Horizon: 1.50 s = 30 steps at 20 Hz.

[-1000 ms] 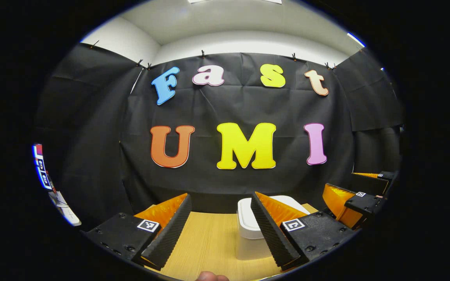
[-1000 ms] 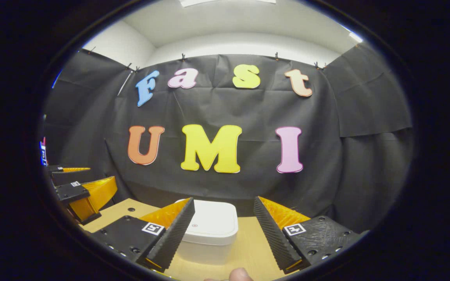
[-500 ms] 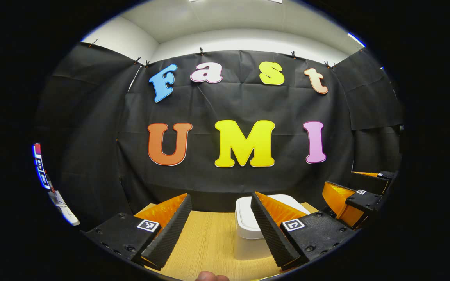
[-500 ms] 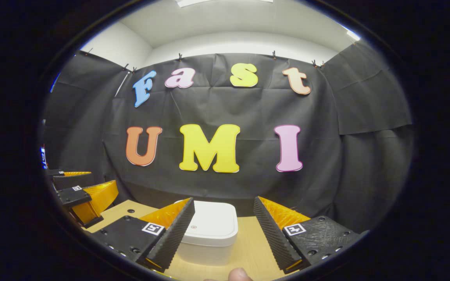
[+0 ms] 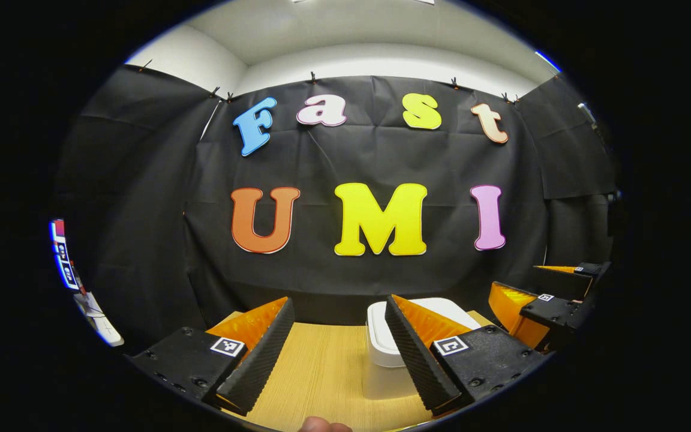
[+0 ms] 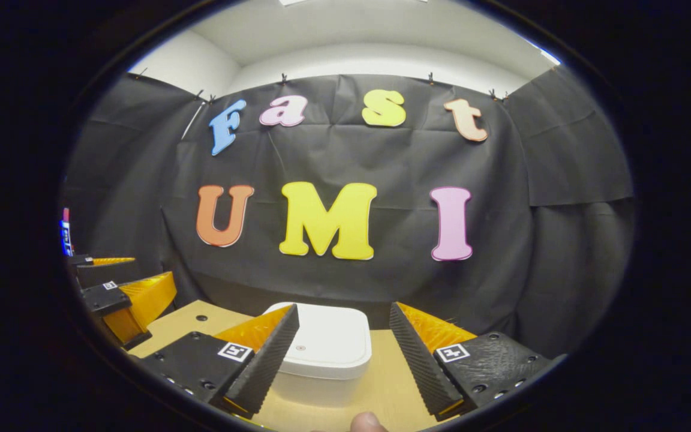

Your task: Press the lid of the desktop garbage bin to open it, pick up the crumpled paper on the desktop and throw it into the bin, then pick up the pop can on the desktop and drop it into the bin, and finally close the garbage bin lid.

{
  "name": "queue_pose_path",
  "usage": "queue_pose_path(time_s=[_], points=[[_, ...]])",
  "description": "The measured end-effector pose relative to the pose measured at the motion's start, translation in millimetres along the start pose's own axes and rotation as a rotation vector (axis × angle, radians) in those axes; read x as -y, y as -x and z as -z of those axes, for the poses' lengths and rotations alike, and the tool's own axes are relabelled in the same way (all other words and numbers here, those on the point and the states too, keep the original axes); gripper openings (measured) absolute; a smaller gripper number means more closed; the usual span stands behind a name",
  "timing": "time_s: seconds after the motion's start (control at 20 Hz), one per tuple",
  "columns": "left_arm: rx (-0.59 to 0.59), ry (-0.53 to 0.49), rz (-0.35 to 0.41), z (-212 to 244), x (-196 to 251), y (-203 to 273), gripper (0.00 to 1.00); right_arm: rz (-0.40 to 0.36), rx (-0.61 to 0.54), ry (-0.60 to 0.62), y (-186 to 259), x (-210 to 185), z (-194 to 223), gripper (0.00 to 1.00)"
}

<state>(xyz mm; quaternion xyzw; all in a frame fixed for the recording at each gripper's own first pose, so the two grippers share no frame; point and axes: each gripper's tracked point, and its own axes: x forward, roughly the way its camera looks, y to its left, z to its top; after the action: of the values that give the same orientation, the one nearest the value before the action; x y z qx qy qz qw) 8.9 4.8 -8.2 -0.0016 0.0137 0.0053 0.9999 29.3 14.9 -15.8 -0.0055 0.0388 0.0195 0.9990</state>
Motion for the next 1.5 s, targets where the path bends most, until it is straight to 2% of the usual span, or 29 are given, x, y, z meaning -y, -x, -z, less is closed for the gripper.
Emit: queue_pose_path(time_s=[0.25,0.3,0.35,0.5,0.55,0.6,0.65,0.7,0.8,0.9,1.0,1.05,1.5], points=[[-0.014,-0.003,-0.009,5.0,-6.5,1.2,0.98,0.006,-0.084,0.002,-21.3,5.1,14.5,0.97],[-0.015,-0.001,-0.012,4.4,-7.9,1.2,0.98,0.021,-0.100,0.008,-27.1,8.5,17.3,0.92],[-0.016,0.000,-0.016,4.2,-9.0,1.8,0.98,0.014,-0.116,0.007,-29.4,6.0,21.8,0.82],[-0.017,0.000,-0.031,6.4,-13.5,-0.5,0.98,-0.012,-0.157,0.008,-42.1,-2.0,28.6,0.78],[-0.021,0.002,-0.039,8.2,-16.7,-0.3,0.98,-0.022,-0.169,0.008,-44.9,-3.8,30.7,0.64],[-0.024,0.002,-0.047,8.8,-18.3,-0.3,0.98,-0.032,-0.177,0.007,-48.0,-5.4,32.5,0.63],[-0.026,0.001,-0.053,9.0,-20.2,-0.5,0.99,-0.037,-0.188,0.004,-53.7,-6.8,36.4,0.51],[-0.026,-0.001,-0.059,8.7,-21.5,0.3,0.98,-0.057,-0.205,-0.005,-57.4,-11.6,39.8,0.45],[-0.024,-0.008,-0.064,7.8,-22.5,-0.7,0.98,-0.055,-0.237,-0.013,-63.8,-11.6,50.4,0.40],[-0.023,-0.017,-0.066,7.8,-23.5,-0.5,0.98,-0.085,-0.268,-0.033,-65.9,-16.3,56.6,0.03],[-0.023,-0.024,-0.067,7.9,-22.8,-1.3,0.98,-0.095,-0.286,-0.039,-66.6,-16.0,60.0,0.06],[-0.025,-0.025,-0.065,7.9,-21.4,0.0,0.98,-0.105,-0.304,-0.045,-75.7,-21.5,70.2,0.00],[-0.043,-0.026,-0.073,15.7,-21.6,3.4,0.98,-0.128,-0.422,-0.022,-73.9,-24.4,110.2,0.00]])
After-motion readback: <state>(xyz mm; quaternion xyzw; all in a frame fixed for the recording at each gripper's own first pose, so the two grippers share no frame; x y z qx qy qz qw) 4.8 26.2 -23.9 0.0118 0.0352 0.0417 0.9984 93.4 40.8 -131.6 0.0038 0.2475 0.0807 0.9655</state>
